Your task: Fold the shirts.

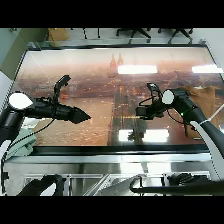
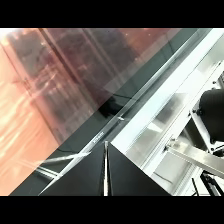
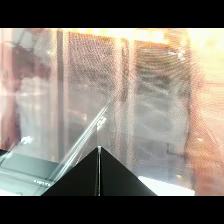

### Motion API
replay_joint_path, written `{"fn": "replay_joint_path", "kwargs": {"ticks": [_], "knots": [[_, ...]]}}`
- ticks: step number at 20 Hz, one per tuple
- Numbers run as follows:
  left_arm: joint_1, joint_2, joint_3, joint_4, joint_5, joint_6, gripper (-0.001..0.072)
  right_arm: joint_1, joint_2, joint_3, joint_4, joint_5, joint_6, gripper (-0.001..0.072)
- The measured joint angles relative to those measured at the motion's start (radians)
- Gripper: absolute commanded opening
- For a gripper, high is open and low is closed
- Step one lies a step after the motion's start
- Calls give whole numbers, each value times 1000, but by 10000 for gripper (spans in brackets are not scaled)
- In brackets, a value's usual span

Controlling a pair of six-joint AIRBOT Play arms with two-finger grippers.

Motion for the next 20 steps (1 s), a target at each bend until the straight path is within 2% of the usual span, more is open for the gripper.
{"fn": "replay_joint_path", "kwargs": {"ticks": [20], "knots": [[-4, 0, 0, 0, 27, 3, 16, 0, 0, 0, 0, 0, 0, 19]]}}
